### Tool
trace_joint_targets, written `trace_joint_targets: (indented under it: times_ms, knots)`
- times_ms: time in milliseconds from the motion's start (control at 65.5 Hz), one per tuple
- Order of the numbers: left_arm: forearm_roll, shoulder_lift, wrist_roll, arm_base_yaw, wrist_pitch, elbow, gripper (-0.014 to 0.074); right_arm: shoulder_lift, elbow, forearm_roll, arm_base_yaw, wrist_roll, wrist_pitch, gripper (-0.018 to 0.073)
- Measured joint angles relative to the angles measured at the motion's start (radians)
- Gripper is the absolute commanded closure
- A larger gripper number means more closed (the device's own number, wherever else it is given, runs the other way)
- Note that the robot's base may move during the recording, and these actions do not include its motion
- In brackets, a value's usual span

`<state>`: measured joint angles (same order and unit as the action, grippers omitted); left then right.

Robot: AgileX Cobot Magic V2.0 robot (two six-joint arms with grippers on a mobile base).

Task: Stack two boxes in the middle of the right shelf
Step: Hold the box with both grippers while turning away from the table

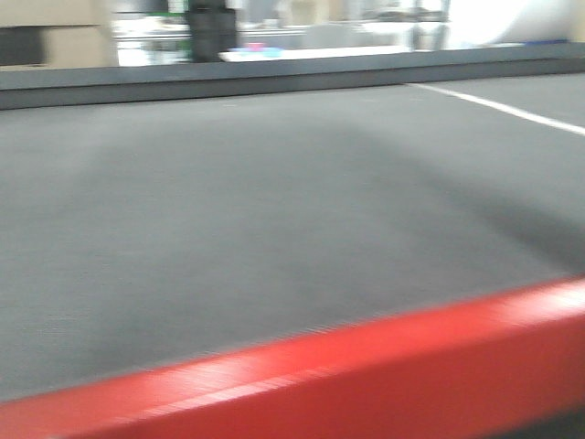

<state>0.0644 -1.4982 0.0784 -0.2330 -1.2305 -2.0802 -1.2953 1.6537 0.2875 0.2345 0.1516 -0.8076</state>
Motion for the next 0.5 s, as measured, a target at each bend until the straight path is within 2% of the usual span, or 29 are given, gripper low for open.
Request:
trace_joint_targets:
  times_ms: [504]
  knots:
    - [0.0, 0.0, 0.0, 0.0, 0.0, 0.0, 0.0708, 0.0, 0.0, 0.0, 0.0, 0.0, 0.0, 0.0713]
